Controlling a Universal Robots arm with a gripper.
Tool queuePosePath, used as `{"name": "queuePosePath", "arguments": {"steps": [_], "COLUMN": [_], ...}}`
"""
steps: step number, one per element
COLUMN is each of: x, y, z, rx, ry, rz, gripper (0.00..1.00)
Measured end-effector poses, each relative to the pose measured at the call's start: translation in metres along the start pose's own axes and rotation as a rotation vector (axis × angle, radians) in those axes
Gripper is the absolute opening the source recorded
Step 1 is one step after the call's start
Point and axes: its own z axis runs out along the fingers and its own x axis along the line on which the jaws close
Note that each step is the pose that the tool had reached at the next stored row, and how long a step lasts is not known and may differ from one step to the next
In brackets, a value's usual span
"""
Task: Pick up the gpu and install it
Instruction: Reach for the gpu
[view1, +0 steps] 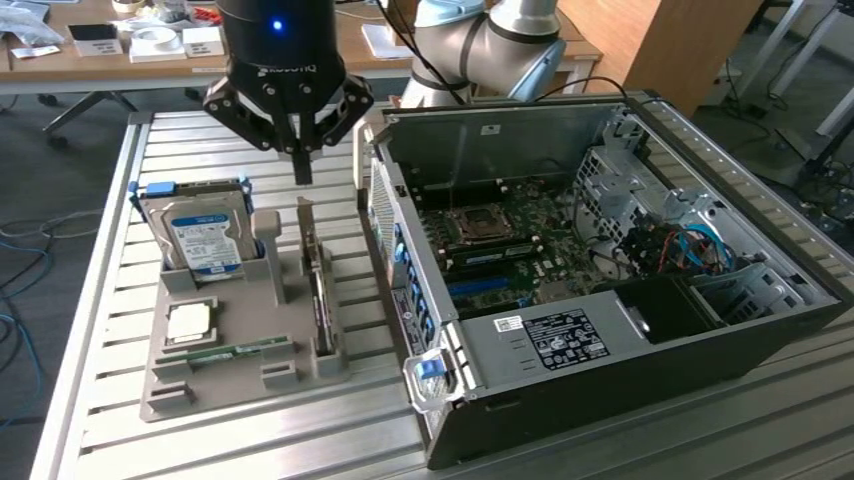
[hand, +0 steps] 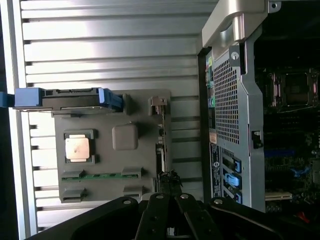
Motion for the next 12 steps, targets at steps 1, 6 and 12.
{"name": "queuePosePath", "arguments": {"steps": [1, 6, 12], "x": [-0.0001, -0.0002, -0.0004], "y": [-0.0007, -0.0032, -0.0056], "z": [0.0000, -0.0002, -0.0002], "rx": [0.0000, 0.0000, 0.0000], "ry": [0.0000, 0.0000, 0.0000], "rz": [0.000, 0.000, 0.000], "gripper": [0.11, 0.11, 0.11]}}
